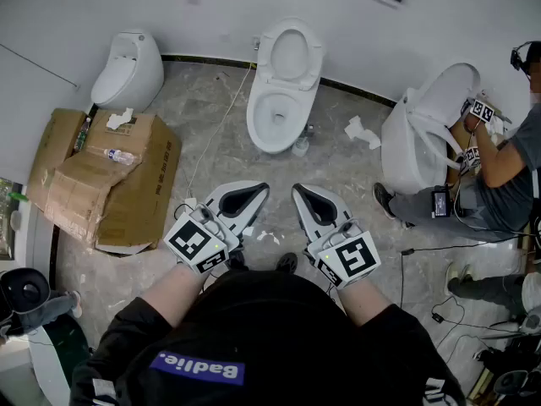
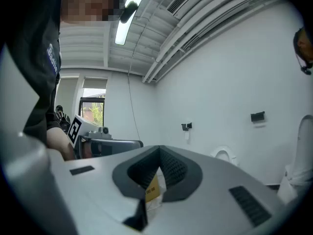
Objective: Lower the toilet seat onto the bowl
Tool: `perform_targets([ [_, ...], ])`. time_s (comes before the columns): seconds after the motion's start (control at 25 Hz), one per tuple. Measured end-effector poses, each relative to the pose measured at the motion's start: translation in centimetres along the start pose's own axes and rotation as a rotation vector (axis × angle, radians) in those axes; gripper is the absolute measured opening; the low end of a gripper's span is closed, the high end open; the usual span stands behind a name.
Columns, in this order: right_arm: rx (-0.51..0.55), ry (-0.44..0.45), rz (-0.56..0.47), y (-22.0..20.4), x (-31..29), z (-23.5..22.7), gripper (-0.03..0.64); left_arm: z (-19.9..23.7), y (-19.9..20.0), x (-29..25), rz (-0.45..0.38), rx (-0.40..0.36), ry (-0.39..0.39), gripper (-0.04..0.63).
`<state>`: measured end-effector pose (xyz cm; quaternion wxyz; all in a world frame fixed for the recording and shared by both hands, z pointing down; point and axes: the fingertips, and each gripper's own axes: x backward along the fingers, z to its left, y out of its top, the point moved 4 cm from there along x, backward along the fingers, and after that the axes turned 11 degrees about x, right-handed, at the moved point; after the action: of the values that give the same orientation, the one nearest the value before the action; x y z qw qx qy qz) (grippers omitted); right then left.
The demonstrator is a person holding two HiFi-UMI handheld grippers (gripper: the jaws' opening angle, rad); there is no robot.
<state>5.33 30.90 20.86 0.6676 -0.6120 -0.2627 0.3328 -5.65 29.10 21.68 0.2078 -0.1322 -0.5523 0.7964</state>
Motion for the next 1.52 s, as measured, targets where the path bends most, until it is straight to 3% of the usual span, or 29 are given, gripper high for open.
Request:
perform_targets([
  [0.6,-0.011,0.013,-0.013,-0.5,0.2,0.0,0.026,-0.3,-0.6,-0.1,-0.004,-0.001,0.014,0.015],
  [0.96,-0.02,0.046,-0.018,-1.4,0.4,-1.7,0.026,0.3,-1.0,-1.1,-0.013,-0.014,0.073,0.015],
  [1.24,-0.039,0.069,0.01,-3.0,-0.7,-3.9,0.026,2.4,-1.0,-2.7,-0.023,-0.011,0.108,0.014],
  [1.52,-0.019,0.034,0.03,-3.4,-5.1,-5.9,0.026,7.2,0.3,-3.9,-0.023,-0.017,0.063,0.015],
])
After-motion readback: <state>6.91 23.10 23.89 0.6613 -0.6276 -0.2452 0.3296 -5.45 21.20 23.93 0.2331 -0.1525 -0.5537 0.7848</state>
